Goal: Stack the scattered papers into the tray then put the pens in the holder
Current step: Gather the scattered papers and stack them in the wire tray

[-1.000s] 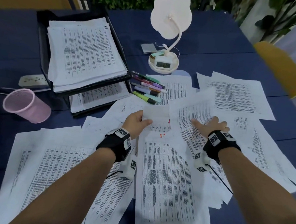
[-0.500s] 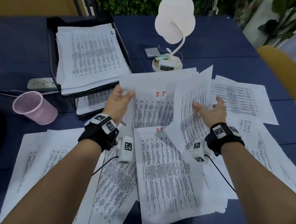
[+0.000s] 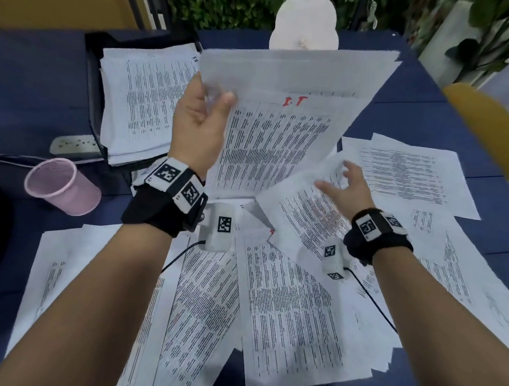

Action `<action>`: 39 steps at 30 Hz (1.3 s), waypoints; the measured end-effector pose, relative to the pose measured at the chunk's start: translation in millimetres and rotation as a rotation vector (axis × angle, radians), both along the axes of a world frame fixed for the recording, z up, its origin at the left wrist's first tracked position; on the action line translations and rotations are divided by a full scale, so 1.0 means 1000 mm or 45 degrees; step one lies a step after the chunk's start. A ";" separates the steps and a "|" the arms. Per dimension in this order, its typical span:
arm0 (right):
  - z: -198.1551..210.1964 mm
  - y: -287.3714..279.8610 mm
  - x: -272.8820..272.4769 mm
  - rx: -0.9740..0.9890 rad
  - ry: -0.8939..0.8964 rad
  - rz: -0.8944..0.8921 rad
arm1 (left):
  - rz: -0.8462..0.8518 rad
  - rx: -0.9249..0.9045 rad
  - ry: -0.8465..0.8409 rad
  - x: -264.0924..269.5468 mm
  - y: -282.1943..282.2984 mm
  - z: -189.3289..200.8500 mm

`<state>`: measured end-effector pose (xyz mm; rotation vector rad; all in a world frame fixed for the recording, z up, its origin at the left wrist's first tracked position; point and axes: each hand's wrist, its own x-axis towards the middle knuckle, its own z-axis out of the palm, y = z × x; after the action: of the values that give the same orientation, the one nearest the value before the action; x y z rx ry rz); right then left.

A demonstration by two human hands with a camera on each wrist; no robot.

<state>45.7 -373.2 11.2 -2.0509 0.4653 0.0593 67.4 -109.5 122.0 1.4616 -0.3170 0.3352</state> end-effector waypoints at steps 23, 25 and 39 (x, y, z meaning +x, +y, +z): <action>0.114 0.074 0.001 0.525 -0.814 -0.102 | 0.246 0.287 -0.134 -0.005 -0.008 0.010; 0.102 0.073 -0.002 0.501 -0.741 -0.111 | 0.192 0.341 -0.057 -0.010 -0.007 0.000; 0.071 0.069 -0.003 0.572 -0.333 0.013 | 0.209 0.038 0.530 -0.019 0.013 -0.054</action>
<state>42.7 -304.4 81.9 -1.5910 0.2496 -0.0907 48.4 -96.3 68.1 1.5499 0.1336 0.1505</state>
